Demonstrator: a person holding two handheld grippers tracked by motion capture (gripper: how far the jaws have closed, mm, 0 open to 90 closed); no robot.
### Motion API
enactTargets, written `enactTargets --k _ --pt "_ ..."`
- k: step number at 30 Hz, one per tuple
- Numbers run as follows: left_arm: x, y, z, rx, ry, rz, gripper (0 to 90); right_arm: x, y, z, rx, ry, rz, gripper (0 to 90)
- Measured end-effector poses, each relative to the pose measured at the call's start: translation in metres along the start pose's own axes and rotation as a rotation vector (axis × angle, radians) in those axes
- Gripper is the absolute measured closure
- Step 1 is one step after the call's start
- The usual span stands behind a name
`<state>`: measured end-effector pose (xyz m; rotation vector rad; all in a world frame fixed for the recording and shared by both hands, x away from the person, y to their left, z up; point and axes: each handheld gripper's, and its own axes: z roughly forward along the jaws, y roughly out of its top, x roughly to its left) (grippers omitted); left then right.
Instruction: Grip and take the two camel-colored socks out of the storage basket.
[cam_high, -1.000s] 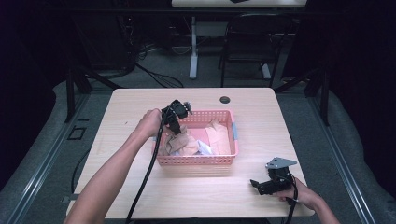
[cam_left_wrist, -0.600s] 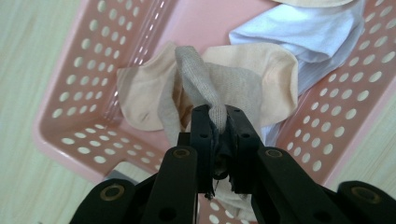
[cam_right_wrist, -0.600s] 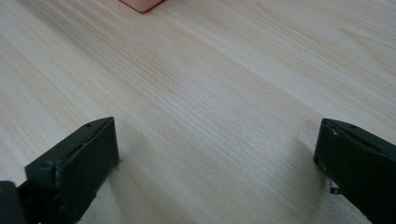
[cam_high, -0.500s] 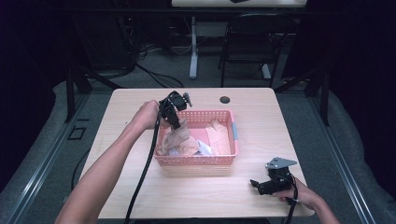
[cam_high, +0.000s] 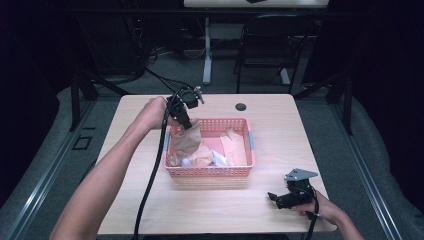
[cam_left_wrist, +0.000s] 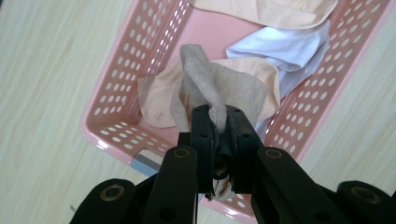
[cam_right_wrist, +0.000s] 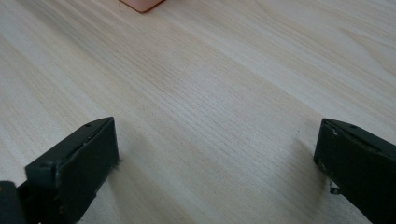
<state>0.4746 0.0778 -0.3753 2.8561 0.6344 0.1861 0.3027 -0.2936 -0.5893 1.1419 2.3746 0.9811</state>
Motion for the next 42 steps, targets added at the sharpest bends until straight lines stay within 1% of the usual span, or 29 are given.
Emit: enactTargets --k 4,5,6,8,9,11,12,16,18,19,21,22,23,24,27,28,30,32,33,34,35,36,37,38,39,42 --pt "0.001 0.002 -0.009 -0.007 0.000 0.002 82.6 0.000 0.000 0.000 -0.001 0.000 0.000 0.0" --pt "0.001 0.002 -0.009 -0.007 0.000 0.002 82.7 0.000 0.000 0.000 -0.001 0.000 0.000 0.0" --pt "0.001 0.003 -0.014 -0.007 0.001 0.006 82.7 0.000 0.000 0.000 -0.002 0.000 -0.001 0.0" --pt "0.002 0.003 -0.019 -0.002 -0.001 0.007 82.6 0.000 0.000 0.000 -0.001 -0.001 0.000 0.0" --pt "0.002 0.003 -0.021 -0.003 0.005 0.005 82.7 0.000 0.000 0.000 -0.001 0.000 0.000 0.0" --pt "0.003 0.003 -0.025 0.000 0.005 0.002 82.6 0.000 0.000 0.000 0.001 0.000 -0.001 0.0" --pt "0.003 0.002 -0.027 0.000 0.011 0.006 82.6 0.000 0.000 0.000 -0.001 0.000 0.000 0.0" --pt "0.005 0.001 -0.035 0.007 0.019 0.003 82.5 0.000 0.000 0.000 -0.001 0.000 0.000 0.0" --pt "0.006 -0.001 -0.040 0.000 0.021 -0.001 82.5 0.000 0.000 0.000 -0.001 0.000 0.000 0.0" --pt "0.006 -0.001 -0.040 0.000 0.021 -0.001 82.5 0.000 0.000 0.000 -0.001 0.000 0.000 0.0" --pt "0.008 -0.005 -0.050 -0.017 0.031 -0.012 82.5 0.000 0.000 0.000 -0.001 0.000 0.000 0.0" --pt "0.008 -0.005 -0.050 -0.017 0.031 -0.012 82.5 0.000 0.000 0.000 -0.001 0.000 0.000 0.0" --pt "0.009 -0.008 -0.056 -0.013 0.037 -0.018 82.4 0.000 0.000 0.000 -0.001 0.000 0.000 0.0" --pt "0.009 -0.008 -0.056 -0.013 0.037 -0.018 82.4 0.000 0.000 0.000 -0.001 0.000 0.000 0.0" --pt "0.013 -0.016 -0.065 -0.017 0.042 -0.037 82.4 0.000 0.000 0.000 -0.001 0.000 0.001 0.0" --pt "0.013 -0.016 -0.065 -0.017 0.042 -0.037 82.4 0.000 0.000 0.000 -0.001 0.000 0.000 0.0" --pt "0.016 -0.023 -0.071 -0.022 0.048 -0.050 82.3 0.000 0.000 0.000 -0.001 0.000 0.000 0.0" --pt "0.017 -0.025 -0.073 -0.018 0.048 -0.055 82.3 0.000 0.000 0.000 -0.001 0.000 0.000 0.0" --pt "0.019 -0.030 -0.077 -0.022 0.055 -0.062 82.1 0.000 0.000 0.000 0.000 0.000 -0.001 0.0" --pt "0.019 -0.030 -0.077 -0.022 0.055 -0.062 82.1 0.000 0.000 0.000 0.000 0.000 -0.001 0.0" --pt "0.021 -0.034 -0.081 -0.015 0.057 -0.071 82.1 0.000 0.000 0.000 -0.001 0.000 0.000 0.0" --pt "0.021 -0.034 -0.081 -0.015 0.057 -0.071 82.0 0.000 0.000 0.000 -0.001 0.000 0.000 0.0" --pt "0.021 -0.037 -0.083 -0.020 0.059 -0.076 82.0 0.000 0.000 0.000 0.000 0.000 0.000 0.0" --pt "0.023 -0.040 -0.085 -0.012 0.057 -0.079 82.1 0.000 0.000 0.000 -0.001 0.000 0.000 0.0" --pt "0.024 -0.043 -0.086 -0.018 0.063 -0.083 82.0 0.000 0.000 0.000 -0.001 0.000 0.001 0.0" --pt "0.027 -0.051 -0.090 -0.011 0.067 -0.101 82.0 0.000 0.000 0.000 -0.001 0.000 0.000 0.0"
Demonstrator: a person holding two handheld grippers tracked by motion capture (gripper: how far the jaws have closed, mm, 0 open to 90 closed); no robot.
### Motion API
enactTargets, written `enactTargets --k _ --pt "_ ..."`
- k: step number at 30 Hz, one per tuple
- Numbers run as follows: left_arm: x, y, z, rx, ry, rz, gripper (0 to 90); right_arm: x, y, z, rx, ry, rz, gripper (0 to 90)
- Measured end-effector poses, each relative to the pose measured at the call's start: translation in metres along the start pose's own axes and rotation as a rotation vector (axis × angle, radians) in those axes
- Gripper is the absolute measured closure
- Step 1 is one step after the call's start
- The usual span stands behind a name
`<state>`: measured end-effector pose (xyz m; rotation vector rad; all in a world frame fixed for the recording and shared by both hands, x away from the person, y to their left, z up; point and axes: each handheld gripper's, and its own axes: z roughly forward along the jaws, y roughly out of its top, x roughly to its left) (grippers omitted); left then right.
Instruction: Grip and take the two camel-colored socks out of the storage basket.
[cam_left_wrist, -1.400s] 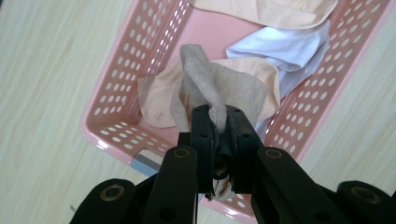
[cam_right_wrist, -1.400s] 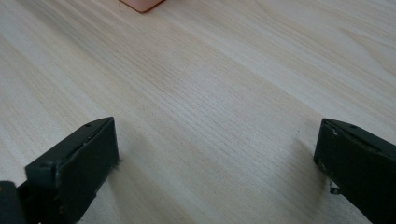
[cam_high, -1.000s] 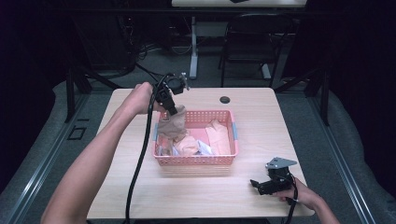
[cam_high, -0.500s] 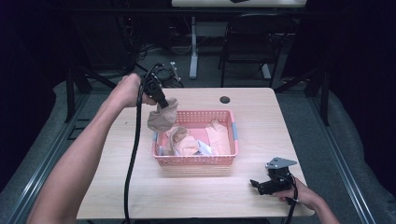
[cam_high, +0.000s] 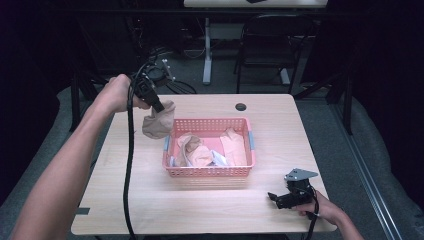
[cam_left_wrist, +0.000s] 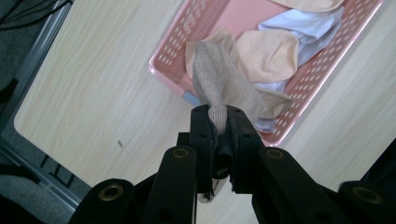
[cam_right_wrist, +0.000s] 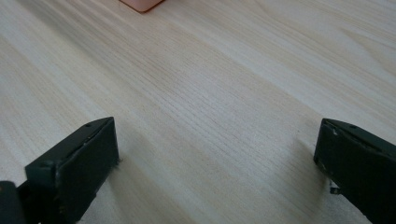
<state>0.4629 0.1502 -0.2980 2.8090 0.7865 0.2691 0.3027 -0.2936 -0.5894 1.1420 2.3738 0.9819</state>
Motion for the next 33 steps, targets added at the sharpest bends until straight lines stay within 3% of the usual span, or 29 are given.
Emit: enactTargets --k 21,33 --pt "0.031 -0.065 -0.002 0.038 0.012 -0.132 81.6 0.000 0.000 0.000 0.001 0.000 -0.001 0.0" --pt "0.043 -0.095 0.027 0.059 -0.010 -0.195 81.5 0.000 0.000 0.000 0.000 0.000 0.000 0.0"
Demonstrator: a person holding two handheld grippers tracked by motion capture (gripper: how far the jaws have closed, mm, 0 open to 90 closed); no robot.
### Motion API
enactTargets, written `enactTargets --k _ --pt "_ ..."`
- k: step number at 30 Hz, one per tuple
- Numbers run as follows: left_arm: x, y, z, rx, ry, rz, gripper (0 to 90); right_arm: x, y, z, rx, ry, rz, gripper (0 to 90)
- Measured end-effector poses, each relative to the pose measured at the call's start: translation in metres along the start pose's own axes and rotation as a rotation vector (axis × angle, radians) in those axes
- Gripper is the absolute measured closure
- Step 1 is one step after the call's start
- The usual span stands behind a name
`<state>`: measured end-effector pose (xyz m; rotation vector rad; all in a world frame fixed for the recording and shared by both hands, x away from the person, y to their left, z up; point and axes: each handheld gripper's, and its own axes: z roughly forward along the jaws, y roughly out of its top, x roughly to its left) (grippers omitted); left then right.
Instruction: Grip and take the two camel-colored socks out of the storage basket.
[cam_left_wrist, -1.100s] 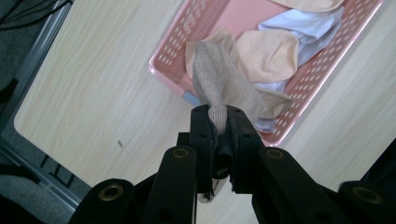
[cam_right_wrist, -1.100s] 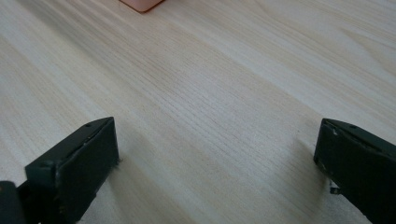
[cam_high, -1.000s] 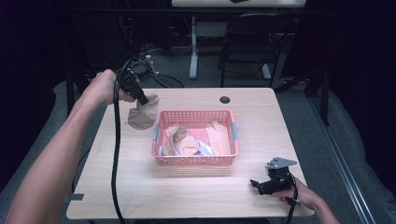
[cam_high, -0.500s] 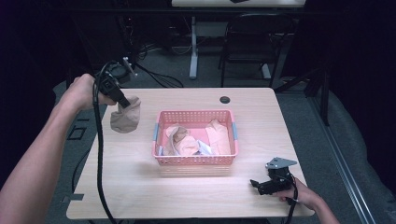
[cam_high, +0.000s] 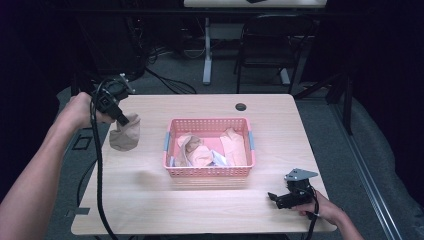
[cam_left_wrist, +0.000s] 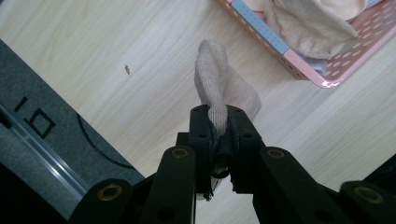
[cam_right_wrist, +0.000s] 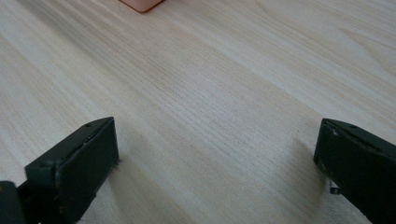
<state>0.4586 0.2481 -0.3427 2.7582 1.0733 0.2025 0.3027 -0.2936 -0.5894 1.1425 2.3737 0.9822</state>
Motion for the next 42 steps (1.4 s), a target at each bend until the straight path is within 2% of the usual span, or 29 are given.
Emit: enactTargets --k 2,3,6,7,8,10,12,13,16,18,19,20,22,24,25,26,28,29,30,31,32,33,34,36,39,40,41,42 --pt "0.003 -0.005 0.014 0.014 -0.012 -0.015 81.5 0.000 0.000 0.000 0.001 0.001 -0.001 0.0" --pt "0.003 -0.005 0.014 0.014 -0.012 -0.015 81.5 0.000 0.000 0.000 0.001 0.001 -0.001 0.0" --pt "0.007 -0.011 0.031 0.016 -0.025 -0.035 81.4 0.000 0.000 0.000 0.000 0.000 -0.001 0.0" --pt "0.007 -0.011 0.031 0.016 -0.025 -0.035 81.4 0.000 0.000 0.000 0.000 0.000 -0.001 0.0" --pt "0.010 -0.014 0.040 0.018 -0.033 -0.041 81.4 0.000 0.000 0.000 0.000 0.000 -0.001 0.0" --pt "0.011 -0.015 0.045 0.007 -0.041 -0.051 81.4 0.000 0.000 0.000 0.000 0.000 -0.001 0.0" --pt "0.012 -0.019 0.063 0.026 -0.054 -0.061 81.4 0.000 0.000 0.000 0.001 0.000 -0.001 0.0" --pt "0.012 -0.019 0.063 0.026 -0.054 -0.061 81.4 0.000 0.000 0.000 0.001 0.000 -0.001 0.0" --pt "0.015 -0.022 0.082 0.041 -0.067 -0.071 81.2 0.000 0.000 0.000 0.004 -0.002 -0.004 0.0" --pt "0.018 -0.026 0.098 0.039 -0.076 -0.101 80.9 0.000 0.000 0.000 0.004 -0.002 -0.004 0.0" --pt "0.018 -0.026 0.098 0.039 -0.076 -0.101 80.9 0.000 0.000 0.000 0.004 -0.002 -0.004 0.0" --pt "0.020 -0.029 0.108 0.049 -0.094 -0.121 80.8 0.000 0.000 0.000 0.004 -0.002 -0.003 0.0" --pt "0.021 -0.030 0.113 0.048 -0.094 -0.126 80.4 0.000 0.000 0.000 0.005 -0.003 -0.004 0.0" --pt "0.025 -0.035 0.127 0.059 -0.119 -0.168 76.4 0.000 0.000 0.000 0.003 -0.003 -0.003 0.0" --pt "0.025 -0.035 0.127 0.059 -0.119 -0.168 71.1 0.000 0.000 0.000 0.003 -0.003 -0.003 0.0" --pt "0.028 -0.037 0.130 0.063 -0.123 -0.187 71.1 0.000 0.000 0.000 0.004 -0.003 -0.003 0.0" --pt "0.031 -0.039 0.132 0.065 -0.110 -0.214 59.1 0.000 0.000 0.000 0.003 -0.002 -0.002 0.0" --pt "0.032 -0.039 0.131 0.063 -0.096 -0.222 42.7 0.000 0.000 0.000 0.003 -0.002 -0.002 0.0" --pt "0.033 -0.041 0.127 0.032 -0.073 -0.232 38.4 0.000 0.000 0.000 0.003 -0.002 -0.002 0.0" --pt "0.033 -0.041 0.127 0.032 -0.073 -0.232 34.4 0.000 0.000 0.000 0.003 -0.002 -0.002 0.0" --pt "0.033 -0.040 0.124 0.016 -0.068 -0.233 34.4 0.000 0.000 0.000 0.003 -0.002 -0.002 0.0" --pt "0.032 -0.040 0.120 -0.001 -0.064 -0.233 29.9 0.000 0.000 0.000 0.003 -0.002 -0.002 0.0" --pt "0.028 -0.038 0.113 -0.033 -0.029 -0.219 23.0 0.000 0.000 0.000 0.002 -0.002 -0.002 0.0" --pt "0.026 -0.036 0.110 -0.044 -0.037 -0.215 20.3 0.000 0.000 0.000 0.003 -0.002 -0.002 0.0" --pt "0.019 -0.030 0.099 -0.096 -0.025 -0.196 14.7 0.000 0.000 0.000 0.004 -0.002 -0.003 0.0" --pt "0.013 -0.025 0.092 -0.125 -0.015 -0.174 12.4 0.000 0.000 0.000 0.003 -0.002 -0.003 0.0" --pt "0.009 -0.021 0.089 -0.130 -0.012 -0.158 10.9 0.000 0.000 0.000 0.002 -0.002 -0.002 0.0" --pt "0.009 -0.021 0.089 -0.130 -0.012 -0.158 9.5 0.000 0.000 0.000 0.002 -0.002 -0.002 0.0"
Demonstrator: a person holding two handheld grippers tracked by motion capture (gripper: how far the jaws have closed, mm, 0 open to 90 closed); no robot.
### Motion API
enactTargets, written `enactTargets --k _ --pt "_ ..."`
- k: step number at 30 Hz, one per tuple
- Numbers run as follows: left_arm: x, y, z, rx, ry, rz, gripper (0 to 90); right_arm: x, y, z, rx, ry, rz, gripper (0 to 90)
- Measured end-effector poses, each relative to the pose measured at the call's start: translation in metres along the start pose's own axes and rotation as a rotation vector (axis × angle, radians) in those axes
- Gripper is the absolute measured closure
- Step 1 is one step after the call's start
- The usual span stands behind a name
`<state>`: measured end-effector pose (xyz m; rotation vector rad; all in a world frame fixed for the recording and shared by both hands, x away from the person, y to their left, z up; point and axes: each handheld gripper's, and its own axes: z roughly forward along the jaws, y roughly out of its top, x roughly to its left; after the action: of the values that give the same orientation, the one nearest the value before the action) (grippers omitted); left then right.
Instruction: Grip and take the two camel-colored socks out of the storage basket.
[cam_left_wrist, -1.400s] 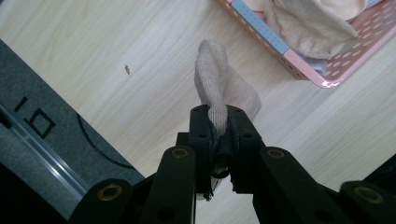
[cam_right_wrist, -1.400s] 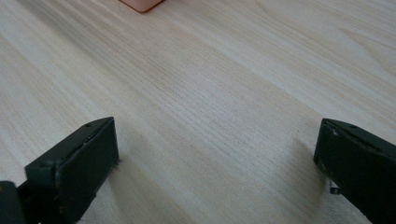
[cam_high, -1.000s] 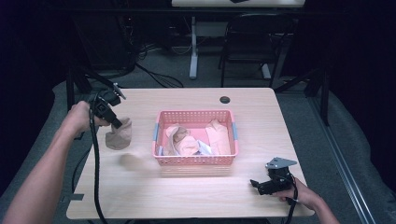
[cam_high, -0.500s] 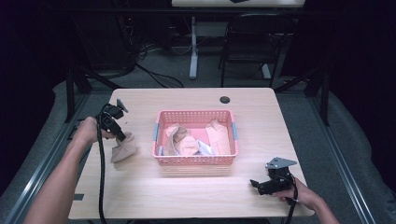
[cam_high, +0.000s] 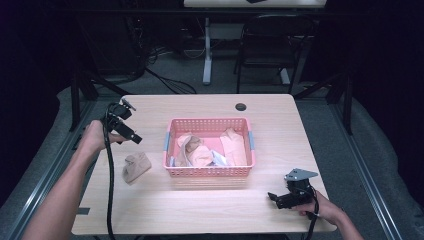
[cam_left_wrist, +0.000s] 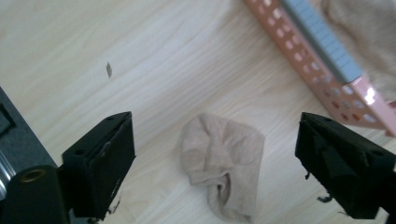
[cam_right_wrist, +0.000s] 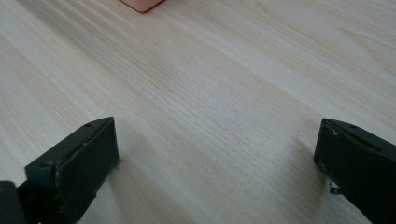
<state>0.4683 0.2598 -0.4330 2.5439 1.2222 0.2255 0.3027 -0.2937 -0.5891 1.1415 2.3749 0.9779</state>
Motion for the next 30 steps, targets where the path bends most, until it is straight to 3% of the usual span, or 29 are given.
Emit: enactTargets --k 2,5,13,19,26,30 --pt "-0.013 0.010 -0.005 -0.025 0.004 0.037 7.1 0.000 0.000 0.000 0.000 0.000 0.000 0.0" --pt "-0.021 0.017 -0.007 -0.043 -0.004 0.058 4.9 0.000 0.000 0.000 0.001 -0.001 -0.001 0.0" --pt "-0.055 0.042 -0.003 -0.064 -0.006 0.169 0.3 0.000 0.000 0.000 0.003 -0.001 -0.003 0.0" --pt "-0.076 0.059 0.007 -0.075 -0.052 0.243 0.3 0.000 0.000 0.000 0.002 -0.001 -0.002 0.0" --pt "-0.100 0.076 0.028 -0.047 -0.085 0.307 0.3 0.000 0.000 0.000 0.002 0.000 -0.002 0.0" --pt "-0.105 0.081 0.038 -0.020 -0.120 0.333 1.2 0.000 0.000 0.000 0.002 -0.001 -0.003 0.0"
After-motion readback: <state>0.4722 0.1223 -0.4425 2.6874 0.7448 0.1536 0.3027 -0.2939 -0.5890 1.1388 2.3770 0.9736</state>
